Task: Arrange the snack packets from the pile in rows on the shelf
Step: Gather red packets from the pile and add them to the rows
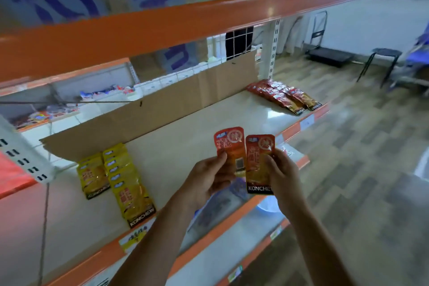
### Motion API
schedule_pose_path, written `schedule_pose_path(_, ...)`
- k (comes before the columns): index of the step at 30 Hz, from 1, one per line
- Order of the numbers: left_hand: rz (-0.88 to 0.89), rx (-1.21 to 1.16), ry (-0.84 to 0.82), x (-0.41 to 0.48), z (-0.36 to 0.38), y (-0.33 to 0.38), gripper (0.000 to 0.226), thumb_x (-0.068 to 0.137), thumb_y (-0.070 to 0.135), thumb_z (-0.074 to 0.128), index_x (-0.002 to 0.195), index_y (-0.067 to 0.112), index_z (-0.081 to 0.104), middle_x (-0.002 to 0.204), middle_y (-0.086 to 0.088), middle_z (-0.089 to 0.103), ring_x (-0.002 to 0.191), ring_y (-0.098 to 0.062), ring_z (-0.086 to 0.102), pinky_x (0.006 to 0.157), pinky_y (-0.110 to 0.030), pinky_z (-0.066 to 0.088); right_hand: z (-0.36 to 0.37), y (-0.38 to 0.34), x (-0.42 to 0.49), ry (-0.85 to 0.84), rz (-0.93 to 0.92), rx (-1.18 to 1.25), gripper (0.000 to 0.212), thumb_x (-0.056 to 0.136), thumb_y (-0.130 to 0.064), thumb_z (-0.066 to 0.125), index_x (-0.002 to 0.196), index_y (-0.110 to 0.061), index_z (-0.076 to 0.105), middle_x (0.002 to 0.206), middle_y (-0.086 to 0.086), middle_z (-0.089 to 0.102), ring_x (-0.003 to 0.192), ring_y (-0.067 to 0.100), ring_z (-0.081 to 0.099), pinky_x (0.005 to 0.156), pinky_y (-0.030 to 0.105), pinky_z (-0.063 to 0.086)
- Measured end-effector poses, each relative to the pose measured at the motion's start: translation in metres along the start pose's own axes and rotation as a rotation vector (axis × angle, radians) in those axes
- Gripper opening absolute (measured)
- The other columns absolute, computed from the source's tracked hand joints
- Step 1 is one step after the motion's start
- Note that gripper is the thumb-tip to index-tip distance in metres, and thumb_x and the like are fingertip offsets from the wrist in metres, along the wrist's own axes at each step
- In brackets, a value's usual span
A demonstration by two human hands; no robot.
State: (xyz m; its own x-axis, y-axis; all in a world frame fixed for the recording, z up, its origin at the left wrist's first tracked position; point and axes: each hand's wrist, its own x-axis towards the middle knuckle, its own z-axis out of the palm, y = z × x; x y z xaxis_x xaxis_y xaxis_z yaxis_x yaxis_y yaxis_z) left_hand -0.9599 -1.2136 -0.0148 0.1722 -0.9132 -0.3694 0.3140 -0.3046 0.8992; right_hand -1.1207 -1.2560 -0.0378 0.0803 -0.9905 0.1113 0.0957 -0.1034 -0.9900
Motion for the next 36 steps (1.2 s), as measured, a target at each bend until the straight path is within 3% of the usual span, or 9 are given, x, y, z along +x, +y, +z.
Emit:
schedule_pose_path(8, -0.077, 0.071, -0.023, 0.078, 0.059, 0.01, 0.03, 0.101, 0.034, 0.045, 0.084, 0.015, 0.06, 0.05, 0.004, 0.055, 0.04, -0.005, 0.047, 0.042, -0.018, 0.036, -0.038, 0.003, 0.059, 0.099, 0.035, 0.016, 0.025, 0.095, -0.001, 0.048, 0.088, -0.019, 0.064, 0.085, 0.01, 0.068, 0.075, 0.026, 0.065, 0.075, 0.052, 0.054)
schedule_pose_path(13, -0.069, 0.185, -0.106, 0.136, 0.091, 0.037, 0.041, 0.101, 0.042, 0.038, 0.076, 0.014, 0.055, 0.047, 0.004, 0.054, 0.043, -0.009, 0.044, 0.046, -0.018, 0.033, -0.051, -0.001, 0.119, 0.084, 0.011, -0.029, 0.023, 0.094, 0.0, 0.048, 0.084, -0.014, 0.063, 0.082, 0.013, 0.064, 0.074, 0.025, 0.061, 0.071, 0.044, 0.052)
schedule_pose_path(17, -0.052, 0.215, -0.196, 0.174, 0.104, 0.055, 0.045, 0.095, 0.05, 0.046, 0.07, 0.014, 0.056, 0.047, 0.005, 0.053, 0.046, -0.009, 0.04, 0.05, -0.021, 0.029, -0.047, -0.002, 0.163, 0.064, -0.046, -0.046, 0.017, 0.092, -0.006, 0.053, 0.087, -0.019, 0.064, 0.077, -0.003, 0.067, 0.07, 0.012, 0.061, 0.066, 0.032, 0.05)
schedule_pose_path(20, -0.016, 0.213, -0.258, 0.195, 0.117, 0.06, 0.036, 0.094, 0.047, 0.051, 0.086, 0.013, 0.057, 0.053, 0.004, 0.056, 0.045, -0.007, 0.046, 0.047, -0.017, 0.034, -0.041, 0.002, 0.189, 0.076, -0.1, -0.095, 0.017, 0.091, -0.006, 0.052, 0.085, -0.018, 0.063, 0.071, -0.008, 0.065, 0.065, 0.004, 0.059, 0.06, 0.023, 0.048)
schedule_pose_path(24, 0.022, 0.109, -0.063, 0.222, 0.134, 0.057, 0.032, 0.093, 0.039, 0.058, 0.108, 0.012, 0.048, 0.073, -0.004, 0.061, 0.045, -0.007, 0.053, 0.045, -0.019, 0.043, -0.036, 0.012, 0.217, 0.089, -0.074, -0.117, 0.01, 0.093, -0.009, 0.057, 0.085, -0.015, 0.061, 0.07, 0.0, 0.066, 0.061, 0.016, 0.063, 0.053, 0.042, 0.055)
schedule_pose_path(25, 0.045, 0.113, -0.045, 0.229, 0.137, 0.056, 0.027, 0.095, 0.035, 0.056, 0.106, 0.012, 0.05, 0.079, -0.007, 0.062, 0.047, -0.007, 0.054, 0.047, -0.019, 0.044, -0.036, 0.015, 0.224, 0.099, -0.066, -0.124, 0.01, 0.092, -0.01, 0.058, 0.084, -0.016, 0.06, 0.069, 0.0, 0.065, 0.061, 0.016, 0.062, 0.053, 0.043, 0.054)
schedule_pose_path(29, 0.133, 0.118, -0.099, 0.25, 0.146, 0.061, 0.023, 0.097, 0.011, 0.043, 0.101, 0.014, 0.066, 0.1, -0.01, 0.07, 0.082, -0.02, 0.06, 0.076, -0.028, 0.054, -0.037, 0.021, 0.258, 0.159, -0.136, -0.232, 0.023, 0.09, -0.013, 0.061, 0.078, -0.031, 0.054, 0.065, -0.013, 0.061, 0.06, -0.001, 0.06, 0.055, 0.016, 0.045)
schedule_pose_path(33, 0.219, 0.158, -0.268, 0.264, 0.157, 0.073, 0.036, 0.074, 0.004, 0.049, 0.103, 0.013, 0.07, 0.097, -0.011, 0.071, 0.09, -0.019, 0.065, 0.083, -0.028, 0.053, -0.051, 0.019, 0.296, 0.127, -0.145, -0.282, 0.014, 0.088, -0.017, 0.064, 0.091, -0.028, 0.056, 0.078, -0.015, 0.063, 0.071, -0.001, 0.063, 0.065, 0.017, 0.05)
schedule_pose_path(36, 0.297, 0.295, -0.137, 0.283, 0.172, 0.072, 0.023, 0.088, 0.01, 0.06, 0.109, 0.015, 0.068, 0.102, -0.01, 0.072, 0.097, -0.02, 0.068, 0.092, -0.034, 0.054, -0.064, 0.018, 0.326, 0.038, -0.099, -0.255, 0.016, 0.089, -0.017, 0.064, 0.09, -0.031, 0.057, 0.08, -0.01, 0.066, 0.07, 0.001, 0.064, 0.066, 0.028, 0.056)
